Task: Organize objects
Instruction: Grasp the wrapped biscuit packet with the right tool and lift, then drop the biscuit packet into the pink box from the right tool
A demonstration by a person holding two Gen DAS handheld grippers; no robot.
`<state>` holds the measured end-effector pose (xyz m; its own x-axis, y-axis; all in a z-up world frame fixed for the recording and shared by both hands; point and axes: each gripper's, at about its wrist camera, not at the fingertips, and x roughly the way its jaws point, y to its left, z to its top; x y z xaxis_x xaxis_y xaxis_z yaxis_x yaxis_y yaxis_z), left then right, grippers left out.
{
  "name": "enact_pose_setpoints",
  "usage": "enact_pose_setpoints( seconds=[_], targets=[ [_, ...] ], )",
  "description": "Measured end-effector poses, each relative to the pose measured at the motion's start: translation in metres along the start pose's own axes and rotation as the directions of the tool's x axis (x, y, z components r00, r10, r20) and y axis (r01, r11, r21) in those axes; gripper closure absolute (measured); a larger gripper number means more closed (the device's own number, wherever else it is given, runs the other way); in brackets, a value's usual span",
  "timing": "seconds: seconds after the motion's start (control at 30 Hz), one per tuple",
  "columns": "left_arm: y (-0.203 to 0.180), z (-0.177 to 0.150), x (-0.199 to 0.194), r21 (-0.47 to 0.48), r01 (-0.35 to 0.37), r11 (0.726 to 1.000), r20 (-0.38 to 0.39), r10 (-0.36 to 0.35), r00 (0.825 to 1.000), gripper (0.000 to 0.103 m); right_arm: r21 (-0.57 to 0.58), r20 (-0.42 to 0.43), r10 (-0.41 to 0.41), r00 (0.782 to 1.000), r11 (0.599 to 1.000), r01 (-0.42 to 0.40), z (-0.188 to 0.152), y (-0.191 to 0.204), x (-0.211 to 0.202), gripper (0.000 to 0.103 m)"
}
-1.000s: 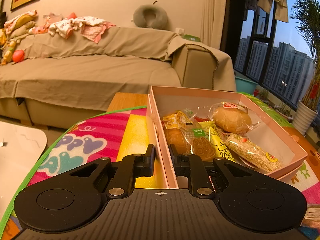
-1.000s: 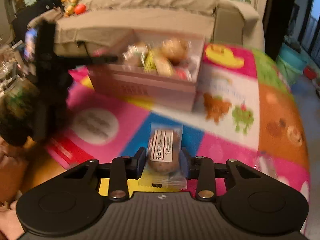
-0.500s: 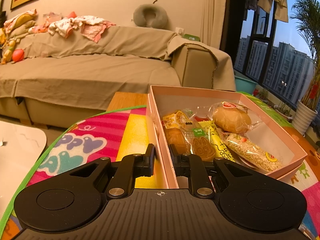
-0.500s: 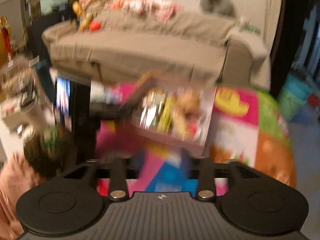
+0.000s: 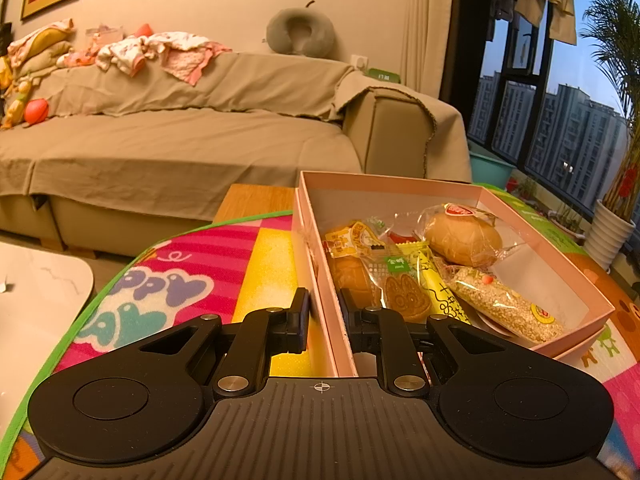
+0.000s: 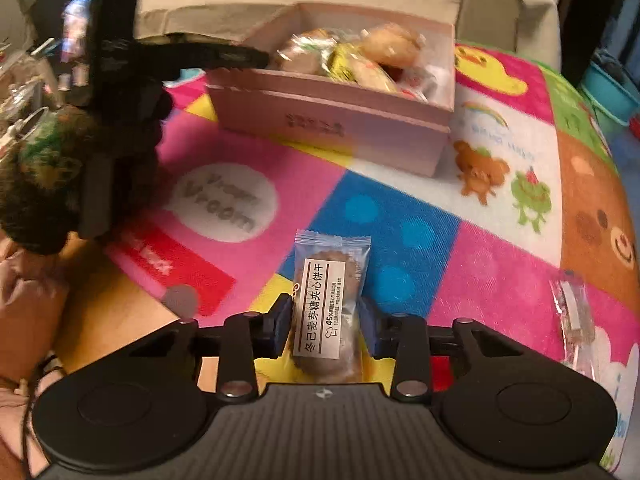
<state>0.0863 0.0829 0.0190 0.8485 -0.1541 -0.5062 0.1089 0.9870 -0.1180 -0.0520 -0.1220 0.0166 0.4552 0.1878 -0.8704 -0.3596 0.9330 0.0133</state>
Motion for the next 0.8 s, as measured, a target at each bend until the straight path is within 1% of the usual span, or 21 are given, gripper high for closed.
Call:
enact_pose_setpoints(
  seconds=[0.07,0.13,0.2,0.27,0.33,0.43,0.53,0.67,0.77,0.8],
  targets=[
    [-0.001,0.0,0.0,0.0,0.0,1.0,0.0,0.0,1.0,0.085,-0.023,0.036,-0.007,0.999,1.0,0.008,0.008,0.006,-0.012,0.068],
    [0.0,0.0,0.0,0.0,0.0,1.0,0.0,0.0,1.0,0.085,-0.038,0.098,-0.012,0.995,0.999,0.015,0.02,0.008,-0.031,0.068],
    [0.0,0.0,0.0,0.0,0.0,1.0,0.0,0.0,1.0,0.085,-0.052,0.175,-0.02,0.984,0.998,0.03,0.036,0.01,-0.053,0.068],
    [0.0,0.0,0.0,0.0,0.0,1.0,0.0,0.0,1.0,0.085,-0.059,0.257,-0.033,0.966,0.997,0.05,0.056,0.011,-0.075,0.068],
    [0.0,0.0,0.0,0.0,0.001,1.0,0.0,-0.001,1.0,0.085,-0.052,0.336,-0.039,0.941,0.997,0.06,0.077,0.011,-0.095,0.068],
    [0.0,0.0,0.0,0.0,0.001,1.0,0.0,-0.001,1.0,0.085,-0.035,0.426,-0.02,0.904,0.999,0.038,0.113,0.009,-0.114,0.068],
    [0.0,0.0,0.0,0.0,0.001,1.0,0.0,-0.001,1.0,0.085,-0.018,0.465,-0.011,0.885,1.0,0.022,0.151,0.008,-0.117,0.068],
    [0.0,0.0,0.0,0.0,0.001,1.0,0.0,-0.001,1.0,0.085,-0.002,0.495,-0.052,0.867,0.998,0.061,0.193,0.011,-0.105,0.068],
    [-0.001,0.0,0.0,0.0,0.002,1.0,0.0,-0.002,1.0,0.085,0.025,0.471,-0.064,0.88,0.998,0.059,0.215,0.011,-0.083,0.067],
    [0.0,0.0,0.0,0.0,0.002,1.0,0.0,-0.002,1.0,0.085,0.033,0.469,-0.075,0.88,0.997,0.068,0.22,0.011,-0.076,0.067]
  ],
)
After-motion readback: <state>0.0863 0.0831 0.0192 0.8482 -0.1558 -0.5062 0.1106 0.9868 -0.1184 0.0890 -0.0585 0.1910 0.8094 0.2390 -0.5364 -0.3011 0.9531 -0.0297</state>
